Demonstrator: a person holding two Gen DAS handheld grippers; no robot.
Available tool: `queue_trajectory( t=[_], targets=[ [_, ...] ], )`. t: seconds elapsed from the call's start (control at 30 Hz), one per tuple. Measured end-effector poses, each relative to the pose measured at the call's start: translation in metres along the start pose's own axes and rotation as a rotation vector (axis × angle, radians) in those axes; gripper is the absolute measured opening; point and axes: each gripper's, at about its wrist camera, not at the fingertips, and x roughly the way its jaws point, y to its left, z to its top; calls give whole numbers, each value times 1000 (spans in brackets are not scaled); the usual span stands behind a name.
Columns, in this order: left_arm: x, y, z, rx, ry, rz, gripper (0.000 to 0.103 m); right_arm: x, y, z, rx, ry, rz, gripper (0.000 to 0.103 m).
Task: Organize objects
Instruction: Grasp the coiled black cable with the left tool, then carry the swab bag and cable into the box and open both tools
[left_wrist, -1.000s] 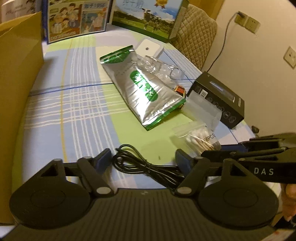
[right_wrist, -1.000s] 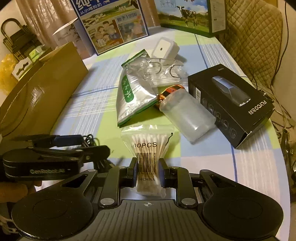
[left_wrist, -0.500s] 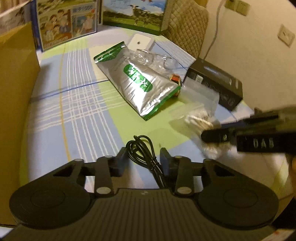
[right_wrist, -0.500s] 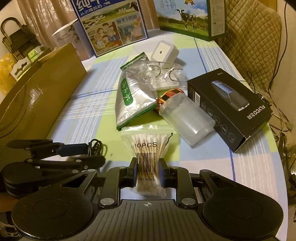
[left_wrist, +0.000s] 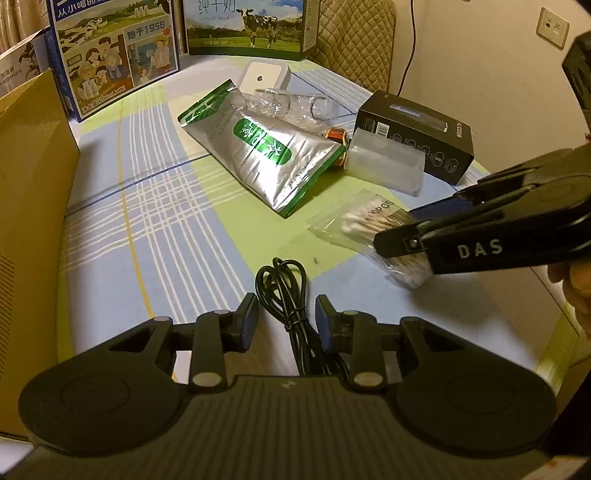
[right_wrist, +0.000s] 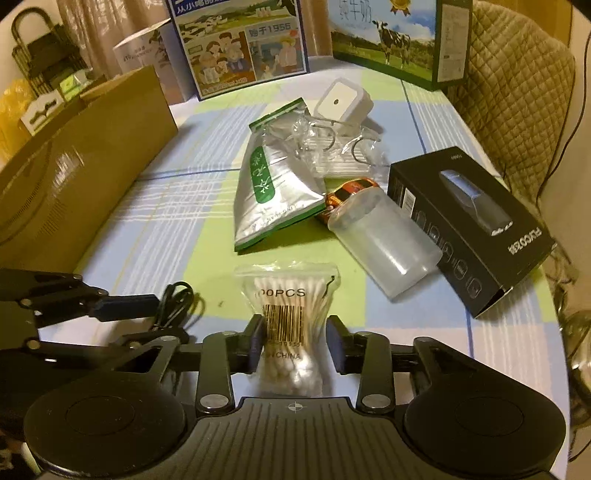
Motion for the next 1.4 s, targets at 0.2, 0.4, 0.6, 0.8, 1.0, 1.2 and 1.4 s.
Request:
queue_trajectory(
  t=[0.2,0.4,0.6,0.8,1.0,1.2,1.4],
  targets=[
    [-1,2,-1,-23,-3,-2,16,1,6,-1,-23,9,8,21],
    [-7,3,2,-41,-12,5,12,-16,-1,0,27,-79,-1,20],
    [-31,4,11,-87,-51,11,9,-43,1,-7,80,-152,-6,20],
    [-70,0,16,-86,-108,24,9,-76,19,-17,89,-200,11,20],
    [-116,9,22,-109,-181,43,8,-113,44,-12,61,-267,37,20],
    [-158,26,25,-128,-242,75,8,-139,70,0,19,-320,69,20],
    [-198,58,24,-174,-289,121,8,-148,106,20,-36,-350,129,20]
  ],
)
